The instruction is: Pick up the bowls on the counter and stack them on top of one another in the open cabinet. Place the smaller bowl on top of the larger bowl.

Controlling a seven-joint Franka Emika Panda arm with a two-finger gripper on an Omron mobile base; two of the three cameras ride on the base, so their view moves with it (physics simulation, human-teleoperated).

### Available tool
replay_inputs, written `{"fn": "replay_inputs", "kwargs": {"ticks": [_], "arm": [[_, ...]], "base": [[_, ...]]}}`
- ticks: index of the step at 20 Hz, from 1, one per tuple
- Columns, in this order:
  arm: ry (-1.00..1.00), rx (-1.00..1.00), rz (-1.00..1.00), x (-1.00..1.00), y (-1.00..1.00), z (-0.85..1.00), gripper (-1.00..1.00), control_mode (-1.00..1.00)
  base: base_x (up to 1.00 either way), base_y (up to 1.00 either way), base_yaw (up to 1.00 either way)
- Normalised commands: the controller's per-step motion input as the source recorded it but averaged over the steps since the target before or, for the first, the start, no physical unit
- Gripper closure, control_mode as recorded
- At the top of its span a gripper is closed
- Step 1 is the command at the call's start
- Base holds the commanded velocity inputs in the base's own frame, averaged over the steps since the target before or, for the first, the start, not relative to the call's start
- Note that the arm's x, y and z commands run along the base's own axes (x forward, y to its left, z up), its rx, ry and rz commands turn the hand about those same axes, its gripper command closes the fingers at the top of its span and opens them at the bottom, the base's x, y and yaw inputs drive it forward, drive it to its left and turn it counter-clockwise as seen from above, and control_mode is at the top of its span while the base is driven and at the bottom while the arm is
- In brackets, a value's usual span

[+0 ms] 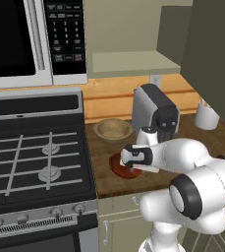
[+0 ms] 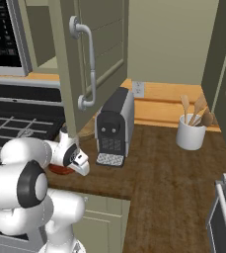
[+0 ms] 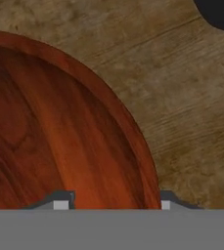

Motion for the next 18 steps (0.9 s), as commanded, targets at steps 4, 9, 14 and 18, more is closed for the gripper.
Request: {"fn": "replay_inputs", "kwargs": {"ticks": [4,9,14,18], "arm": [[-0.01,0.0,-0.01,0.0,0.0,0.03,1.0,-1.0],[-0.14,0.0,-0.12,-0.02,0.18,0.54,1.0,-1.0],[-0.3,0.0,-0.19,-0.16,0.25,0.99,1.0,-1.0],[-0.15,0.0,-0.3,0.26,0.13,0.92,1.0,-1.0]], "base": [[0.0,0.0,0.0],[0.0,0.0,0.0],[0.0,0.0,0.0],[0.0,0.0,0.0]]}}
